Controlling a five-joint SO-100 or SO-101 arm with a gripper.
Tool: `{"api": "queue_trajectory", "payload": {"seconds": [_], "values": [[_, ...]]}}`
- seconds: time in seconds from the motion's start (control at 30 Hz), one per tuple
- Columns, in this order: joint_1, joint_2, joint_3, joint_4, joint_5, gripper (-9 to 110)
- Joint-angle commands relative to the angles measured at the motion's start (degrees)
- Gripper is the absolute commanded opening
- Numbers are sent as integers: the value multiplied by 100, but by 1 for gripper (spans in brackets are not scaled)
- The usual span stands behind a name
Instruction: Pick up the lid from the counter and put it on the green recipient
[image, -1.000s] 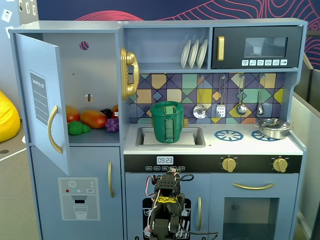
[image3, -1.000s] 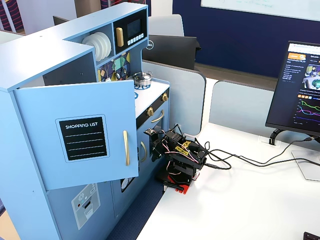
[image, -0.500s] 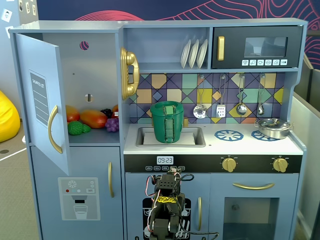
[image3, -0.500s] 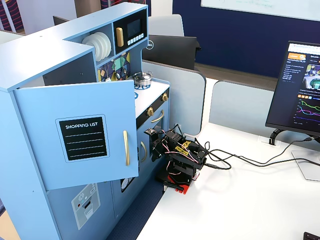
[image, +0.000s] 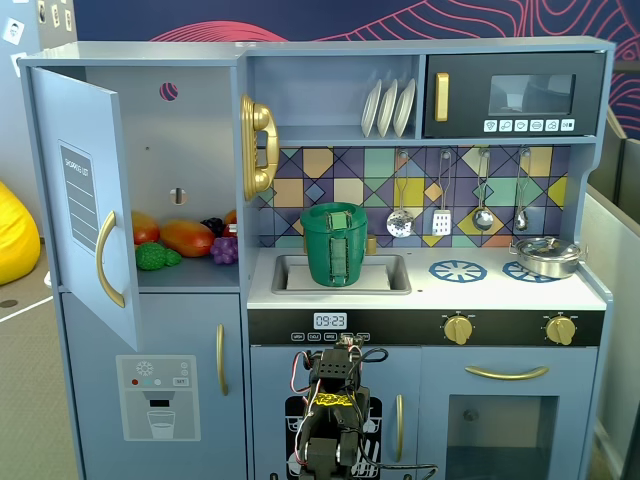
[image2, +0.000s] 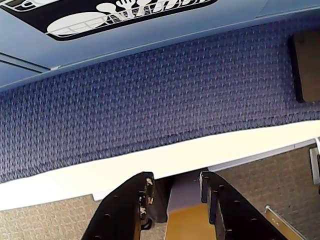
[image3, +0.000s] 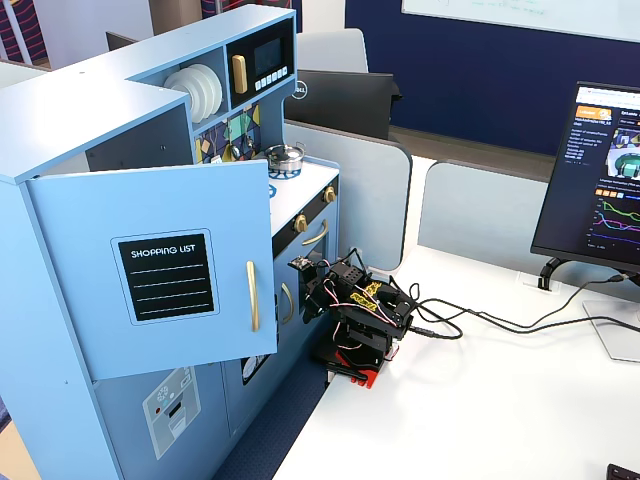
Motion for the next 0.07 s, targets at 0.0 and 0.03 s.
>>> {"api": "queue_trajectory", "payload": {"seconds": [0.0, 0.03], "values": [[-88, -35, -26, 1037, 141, 2], [-88, -35, -26, 1037, 141, 2]]}}
